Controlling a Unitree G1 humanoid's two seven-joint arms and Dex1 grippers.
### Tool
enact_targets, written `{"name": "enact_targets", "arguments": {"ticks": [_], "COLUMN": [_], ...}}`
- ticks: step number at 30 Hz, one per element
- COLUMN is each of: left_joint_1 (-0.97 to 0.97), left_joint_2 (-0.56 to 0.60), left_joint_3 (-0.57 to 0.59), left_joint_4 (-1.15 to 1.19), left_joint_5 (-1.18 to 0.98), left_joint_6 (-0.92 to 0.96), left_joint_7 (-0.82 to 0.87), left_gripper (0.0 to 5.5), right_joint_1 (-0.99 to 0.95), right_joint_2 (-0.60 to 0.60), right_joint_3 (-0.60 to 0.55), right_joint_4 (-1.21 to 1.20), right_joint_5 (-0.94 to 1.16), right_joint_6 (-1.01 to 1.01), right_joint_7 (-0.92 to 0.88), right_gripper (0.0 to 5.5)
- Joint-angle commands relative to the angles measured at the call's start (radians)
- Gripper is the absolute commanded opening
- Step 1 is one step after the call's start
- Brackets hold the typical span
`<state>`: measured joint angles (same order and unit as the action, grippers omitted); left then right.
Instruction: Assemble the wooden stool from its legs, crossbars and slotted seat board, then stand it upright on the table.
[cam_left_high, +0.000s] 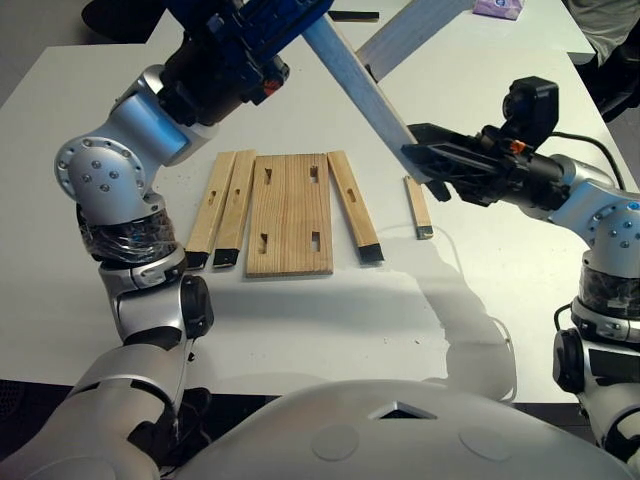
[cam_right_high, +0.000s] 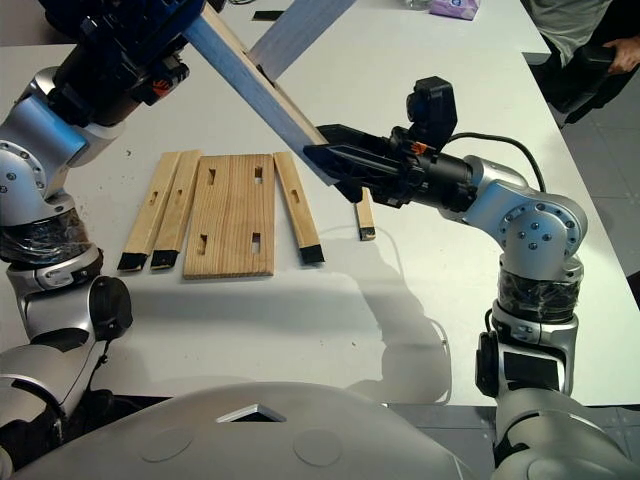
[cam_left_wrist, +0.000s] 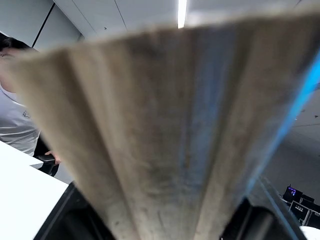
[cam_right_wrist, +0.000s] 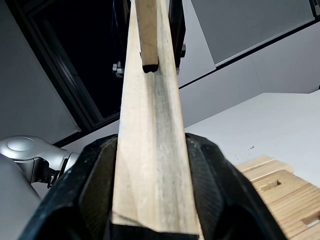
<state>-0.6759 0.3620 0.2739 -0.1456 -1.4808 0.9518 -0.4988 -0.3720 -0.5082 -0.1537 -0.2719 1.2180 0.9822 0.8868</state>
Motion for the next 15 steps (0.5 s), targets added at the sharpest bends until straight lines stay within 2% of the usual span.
{"name": "enact_targets", "arguments": {"ticks": [1, 15], "left_joint_1": [-0.001, 0.041], "left_joint_2": [-0.001, 0.023], "left_joint_3": [0.006, -0.019], "left_joint_4": [-0.012, -0.030], "left_joint_5": [-0.029, -0.038], "left_joint_6": [-0.007, 0.013], "left_joint_7": [0.026, 0.028], "left_gripper": [2.36, 2.36], "right_joint_1": [0.022, 0.006], "right_joint_2": [0.007, 0.051], "right_joint_3": [0.021, -0.039], "right_joint_4": [-0.037, -0.012], "right_joint_5": [0.014, 0.153], "right_joint_6": [0.014, 0.007], "right_joint_7": [-0.017, -0.151], "right_gripper": [2.05, 2.05]}}
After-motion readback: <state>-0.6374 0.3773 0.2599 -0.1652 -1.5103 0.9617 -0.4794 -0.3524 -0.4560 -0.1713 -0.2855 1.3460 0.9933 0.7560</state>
